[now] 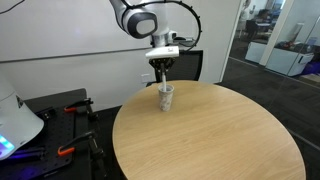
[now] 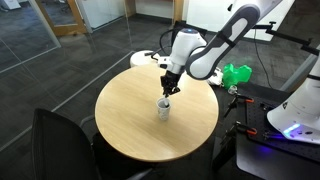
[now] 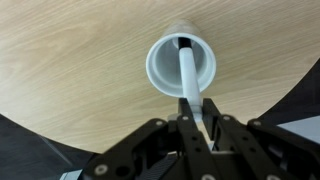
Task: Remove a marker from the mug and put it on the table
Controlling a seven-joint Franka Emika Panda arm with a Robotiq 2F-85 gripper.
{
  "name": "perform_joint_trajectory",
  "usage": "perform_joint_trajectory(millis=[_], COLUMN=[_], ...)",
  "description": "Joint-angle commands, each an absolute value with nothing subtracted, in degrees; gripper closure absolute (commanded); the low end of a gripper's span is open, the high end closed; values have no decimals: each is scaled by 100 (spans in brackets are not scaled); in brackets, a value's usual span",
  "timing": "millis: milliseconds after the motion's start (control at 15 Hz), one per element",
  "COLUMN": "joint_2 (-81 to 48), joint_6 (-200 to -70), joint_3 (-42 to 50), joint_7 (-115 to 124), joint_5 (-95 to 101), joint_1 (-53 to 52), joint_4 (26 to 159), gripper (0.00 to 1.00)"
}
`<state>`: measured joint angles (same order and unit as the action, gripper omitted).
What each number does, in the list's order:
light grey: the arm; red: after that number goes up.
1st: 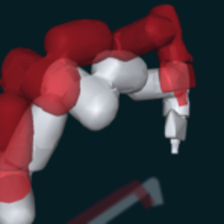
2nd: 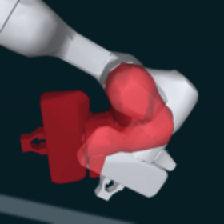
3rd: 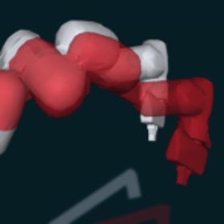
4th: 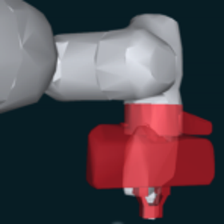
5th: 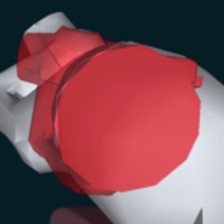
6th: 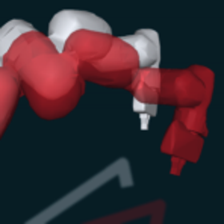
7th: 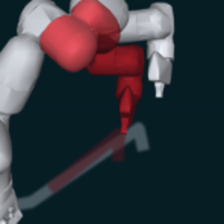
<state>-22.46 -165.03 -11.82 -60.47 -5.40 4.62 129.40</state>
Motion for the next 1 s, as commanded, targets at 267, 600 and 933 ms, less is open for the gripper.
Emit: perform_joint_trajectory(millis=[267, 600, 933], joint_2=[-568, 289, 597], joint_6=[-17232, -17162, -16513], joint_3=[-1326, -1123, -905], joint_7=[-5882, -5377, -4616], joint_5=[-496, -216, -29], joint_1=[398, 405, 650], joint_4=[14362, 14895, 14890], gripper=[95, 95, 95])
